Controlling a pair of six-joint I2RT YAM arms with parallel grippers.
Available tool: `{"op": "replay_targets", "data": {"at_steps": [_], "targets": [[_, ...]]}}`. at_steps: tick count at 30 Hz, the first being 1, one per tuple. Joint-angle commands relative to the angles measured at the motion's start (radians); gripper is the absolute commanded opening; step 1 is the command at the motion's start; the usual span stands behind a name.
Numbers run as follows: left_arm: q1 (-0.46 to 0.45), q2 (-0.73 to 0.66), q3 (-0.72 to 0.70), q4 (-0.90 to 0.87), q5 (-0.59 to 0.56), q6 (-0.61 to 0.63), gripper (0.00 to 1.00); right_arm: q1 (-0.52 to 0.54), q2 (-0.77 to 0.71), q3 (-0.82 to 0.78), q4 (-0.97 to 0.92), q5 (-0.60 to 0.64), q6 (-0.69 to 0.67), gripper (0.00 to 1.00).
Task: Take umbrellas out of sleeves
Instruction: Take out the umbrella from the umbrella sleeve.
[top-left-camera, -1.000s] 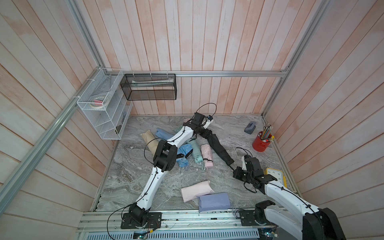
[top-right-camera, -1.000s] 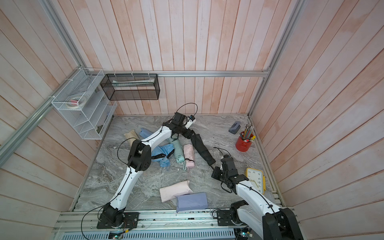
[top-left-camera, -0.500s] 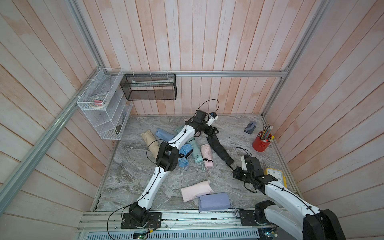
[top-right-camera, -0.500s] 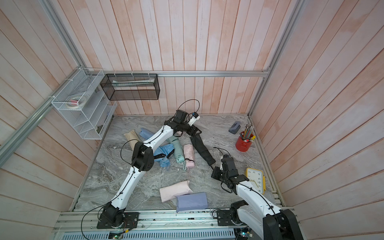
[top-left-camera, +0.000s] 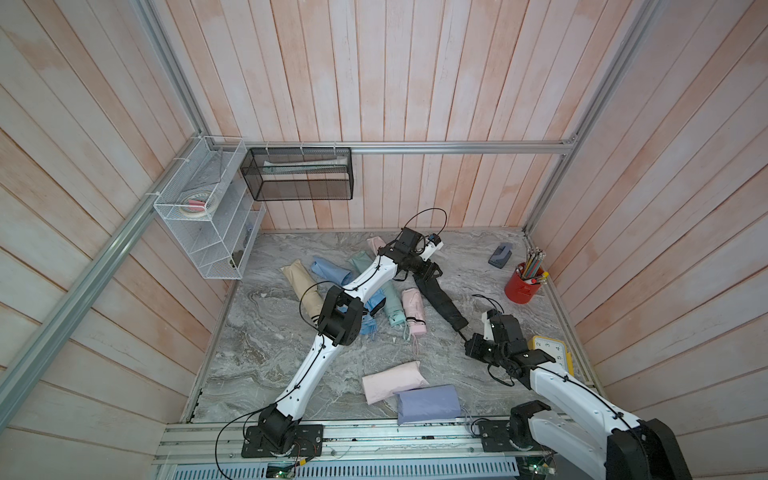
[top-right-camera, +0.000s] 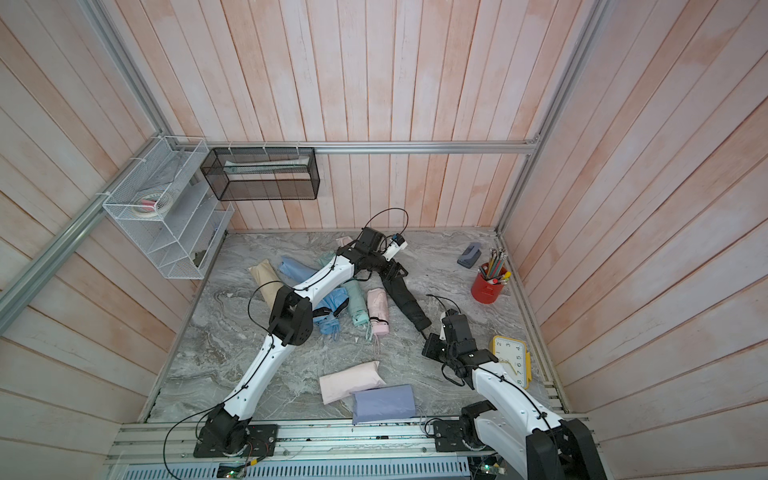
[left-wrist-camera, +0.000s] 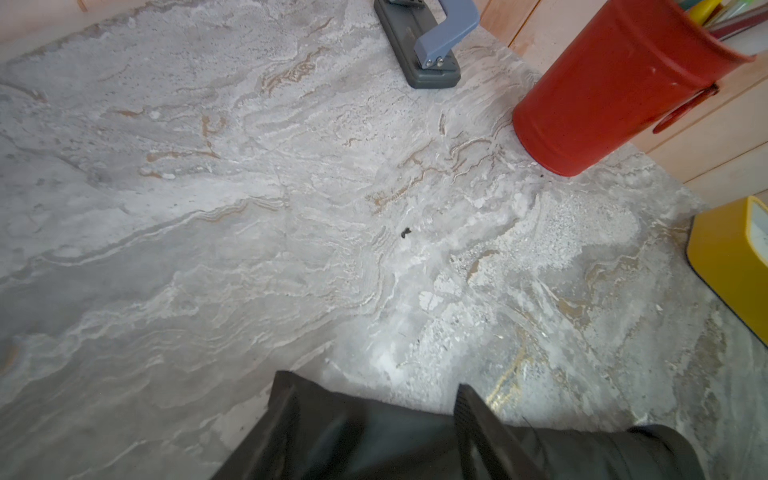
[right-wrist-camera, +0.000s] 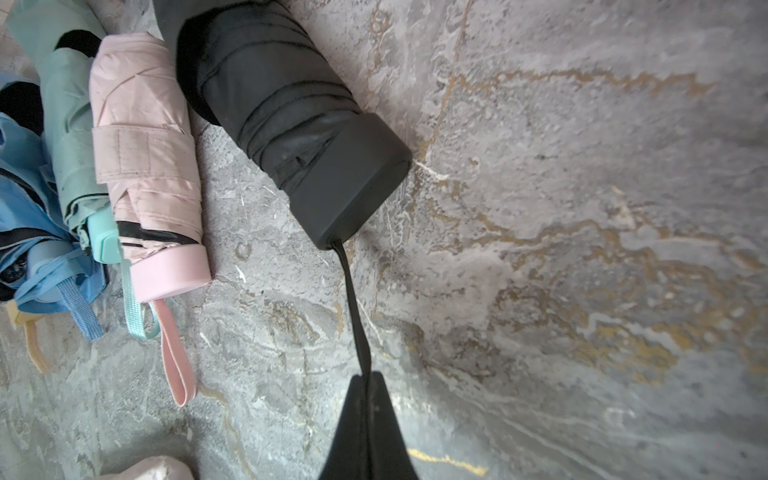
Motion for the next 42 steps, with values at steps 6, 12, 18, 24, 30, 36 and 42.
{"op": "replay_targets", "data": {"at_steps": [6,12,18,24,30,36,42], "targets": [[0.007,0.001,-0.040,-0.081,-0.113,0.044,0.76,-0.004,-0.012,0.003,-0.013,-0.008,-0.004,0.00],[-0.003,0.006,-0.030,-0.116,-0.179,0.079,0.76,-0.004,-0.019,0.003,-0.015,-0.012,-0.003,0.00],[-0.006,0.007,-0.022,-0.120,-0.113,0.079,0.36,-0.005,-0.020,-0.004,-0.013,-0.011,-0.001,0.00],[0.004,-0.003,-0.019,-0.085,-0.056,0.070,0.00,-0.005,-0.033,-0.010,-0.019,-0.011,0.002,0.00],[0.007,-0.015,-0.015,-0.014,-0.217,0.069,0.00,0.000,-0.047,-0.033,-0.013,-0.025,0.019,0.00],[0.005,-0.015,0.003,0.060,-0.393,0.138,0.00,0.092,-0.049,-0.048,-0.010,-0.008,0.071,0.00],[0.006,-0.004,0.023,0.109,-0.501,0.207,0.00,0.194,-0.092,-0.039,-0.076,0.043,0.126,0.00]]}}
